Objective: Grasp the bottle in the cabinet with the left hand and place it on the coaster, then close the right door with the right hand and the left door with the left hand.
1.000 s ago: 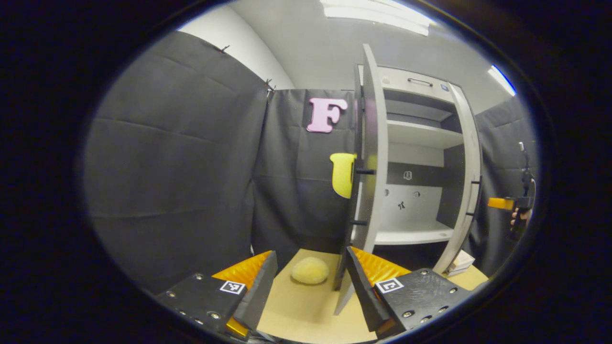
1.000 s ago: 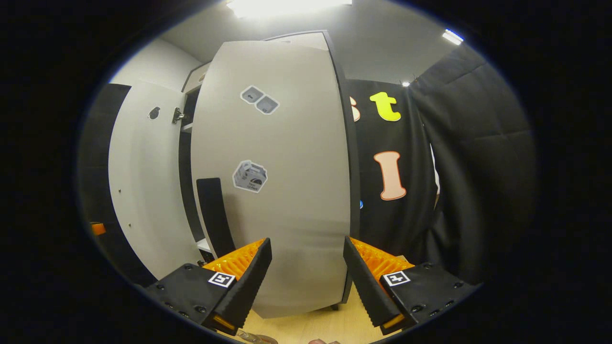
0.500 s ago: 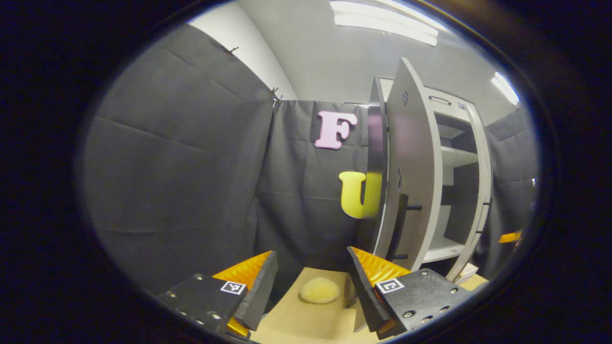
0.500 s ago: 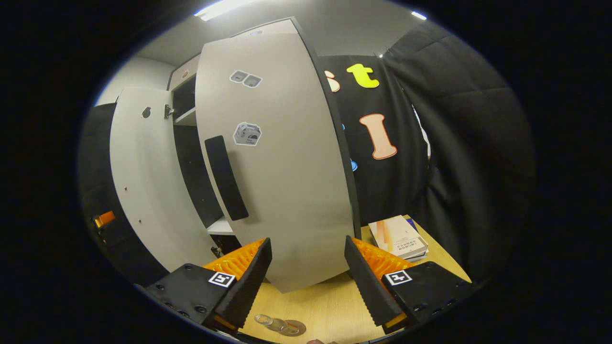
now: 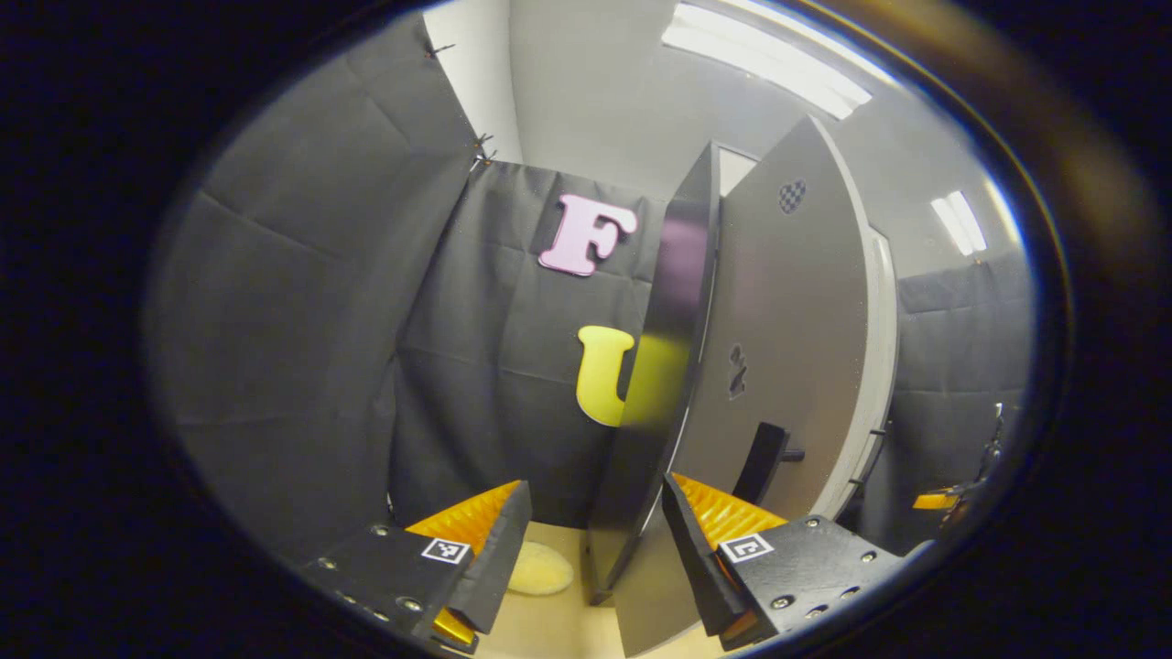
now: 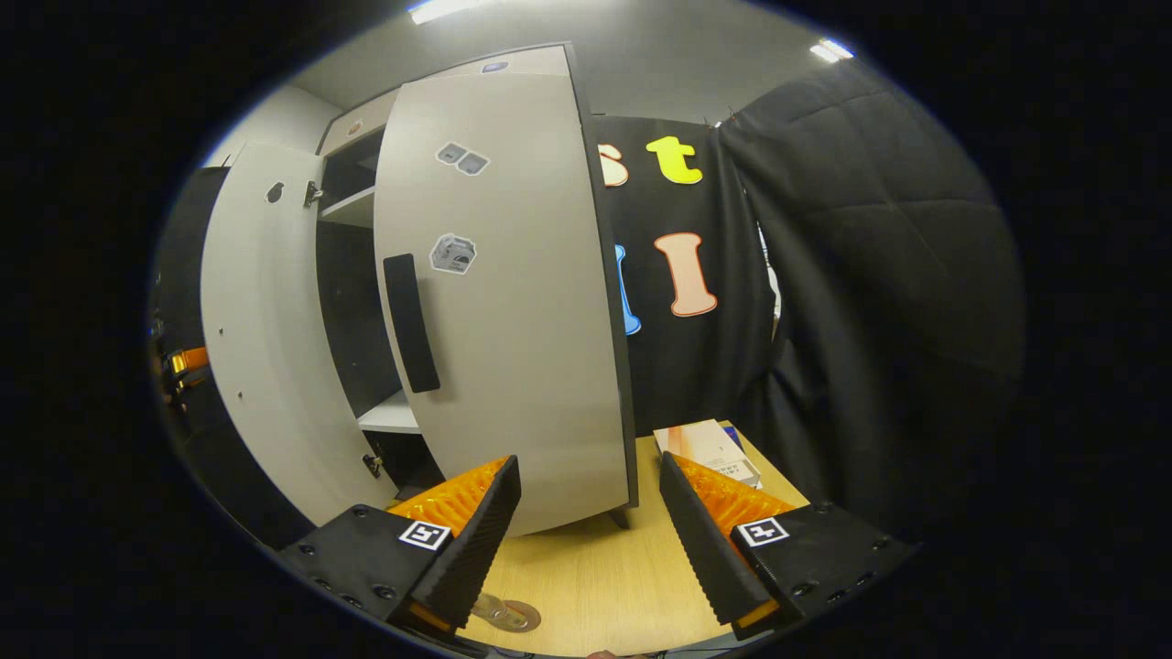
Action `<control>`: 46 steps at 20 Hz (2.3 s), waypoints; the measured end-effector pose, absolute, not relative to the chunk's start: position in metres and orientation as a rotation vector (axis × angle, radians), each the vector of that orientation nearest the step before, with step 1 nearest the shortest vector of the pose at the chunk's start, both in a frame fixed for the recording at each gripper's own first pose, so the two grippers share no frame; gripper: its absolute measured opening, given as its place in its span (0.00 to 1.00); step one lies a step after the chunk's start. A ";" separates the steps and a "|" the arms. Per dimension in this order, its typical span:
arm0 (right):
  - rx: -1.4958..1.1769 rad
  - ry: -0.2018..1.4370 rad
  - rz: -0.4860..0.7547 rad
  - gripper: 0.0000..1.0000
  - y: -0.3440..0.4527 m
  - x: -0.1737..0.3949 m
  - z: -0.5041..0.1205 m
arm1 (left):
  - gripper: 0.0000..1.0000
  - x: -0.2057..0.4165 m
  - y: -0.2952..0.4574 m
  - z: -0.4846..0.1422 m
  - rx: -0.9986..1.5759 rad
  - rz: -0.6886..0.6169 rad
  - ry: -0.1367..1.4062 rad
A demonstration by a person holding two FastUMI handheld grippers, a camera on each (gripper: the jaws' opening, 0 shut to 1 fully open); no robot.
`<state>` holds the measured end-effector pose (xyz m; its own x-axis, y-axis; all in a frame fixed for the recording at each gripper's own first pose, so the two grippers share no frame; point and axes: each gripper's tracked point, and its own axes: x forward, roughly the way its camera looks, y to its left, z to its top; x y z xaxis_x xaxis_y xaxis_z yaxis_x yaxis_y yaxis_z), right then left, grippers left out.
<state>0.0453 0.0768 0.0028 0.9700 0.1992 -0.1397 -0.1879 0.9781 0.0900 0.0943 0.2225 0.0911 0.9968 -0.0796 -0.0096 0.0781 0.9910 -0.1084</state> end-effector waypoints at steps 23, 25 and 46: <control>0.091 0.156 0.248 0.98 0.038 0.097 -0.015 | 0.89 0.110 0.082 0.086 0.130 0.056 0.064; 0.101 0.155 0.265 0.98 0.031 0.105 -0.012 | 0.89 0.109 0.063 0.083 0.146 0.104 0.051; 0.137 0.050 0.222 0.98 0.017 0.140 0.037 | 0.89 0.037 -0.056 0.089 0.045 0.014 -0.121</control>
<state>0.1404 0.0169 0.0366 0.9743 0.2226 -0.0339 -0.2158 0.9662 0.1413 0.0371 -0.0560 0.0894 0.9926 0.0108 0.1212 -0.0163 0.9989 0.0443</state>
